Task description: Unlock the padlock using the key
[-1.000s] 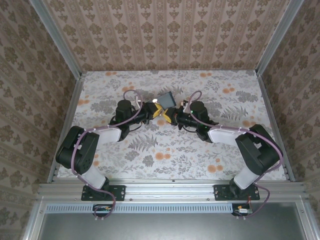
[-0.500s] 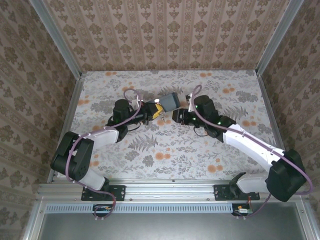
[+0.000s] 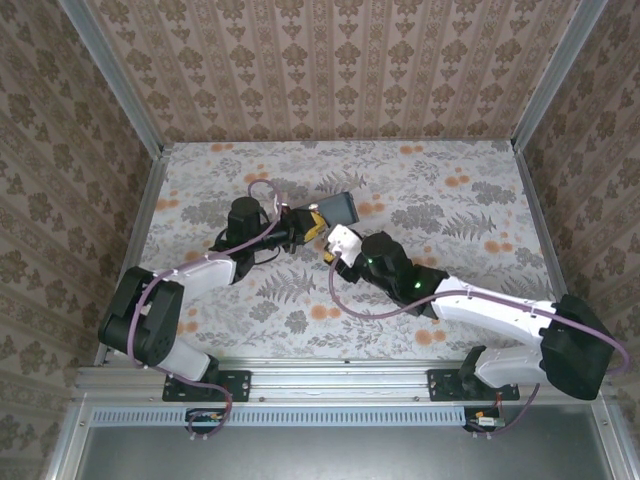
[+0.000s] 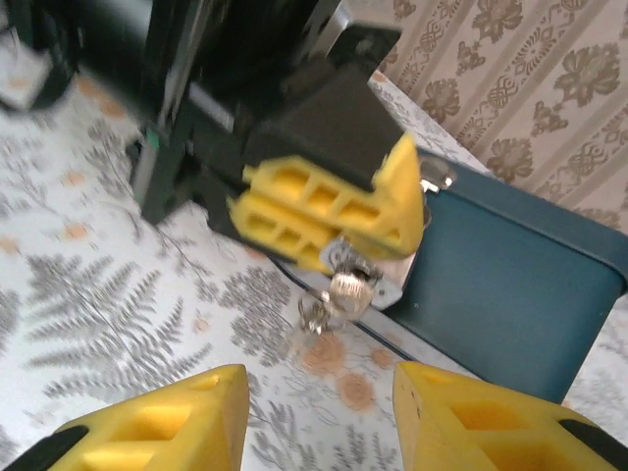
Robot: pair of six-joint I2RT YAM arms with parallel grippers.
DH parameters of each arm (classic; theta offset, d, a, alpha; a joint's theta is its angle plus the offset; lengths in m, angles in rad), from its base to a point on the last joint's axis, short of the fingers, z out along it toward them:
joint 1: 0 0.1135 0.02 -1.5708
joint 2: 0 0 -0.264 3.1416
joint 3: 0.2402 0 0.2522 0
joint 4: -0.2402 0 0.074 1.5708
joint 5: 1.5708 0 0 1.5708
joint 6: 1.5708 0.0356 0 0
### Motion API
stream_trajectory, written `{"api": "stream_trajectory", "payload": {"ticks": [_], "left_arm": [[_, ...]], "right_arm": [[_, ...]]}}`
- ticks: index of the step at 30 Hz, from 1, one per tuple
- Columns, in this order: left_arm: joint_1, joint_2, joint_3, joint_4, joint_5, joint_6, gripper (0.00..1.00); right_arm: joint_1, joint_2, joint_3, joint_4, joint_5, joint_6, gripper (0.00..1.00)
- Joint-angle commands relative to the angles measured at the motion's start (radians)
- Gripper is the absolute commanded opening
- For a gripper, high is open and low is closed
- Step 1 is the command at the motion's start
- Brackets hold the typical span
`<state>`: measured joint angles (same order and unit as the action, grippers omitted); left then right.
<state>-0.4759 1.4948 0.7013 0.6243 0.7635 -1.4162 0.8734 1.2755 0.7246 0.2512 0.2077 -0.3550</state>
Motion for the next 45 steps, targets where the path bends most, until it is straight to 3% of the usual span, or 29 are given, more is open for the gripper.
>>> {"api": "stream_trajectory", "payload": {"ticks": [1,6,29,45], "left_arm": [[0.008,-0.042,0.042,0.050,0.031,0.025,0.00],[0.007,-0.044,0.047,0.042,0.034,0.025,0.00],[0.003,-0.045,0.038,0.050,0.029,0.025,0.00],[-0.006,-0.043,0.030,0.055,0.015,0.019,0.00]], "right_arm": [[0.003,0.018,-0.041,0.191,0.040,-0.254,0.45],[0.000,0.048,-0.048,0.264,0.051,-0.320,0.44],[-0.028,0.146,0.021,0.244,-0.003,-0.292,0.34],[-0.034,0.185,0.067,0.245,0.021,-0.261,0.17]]}}
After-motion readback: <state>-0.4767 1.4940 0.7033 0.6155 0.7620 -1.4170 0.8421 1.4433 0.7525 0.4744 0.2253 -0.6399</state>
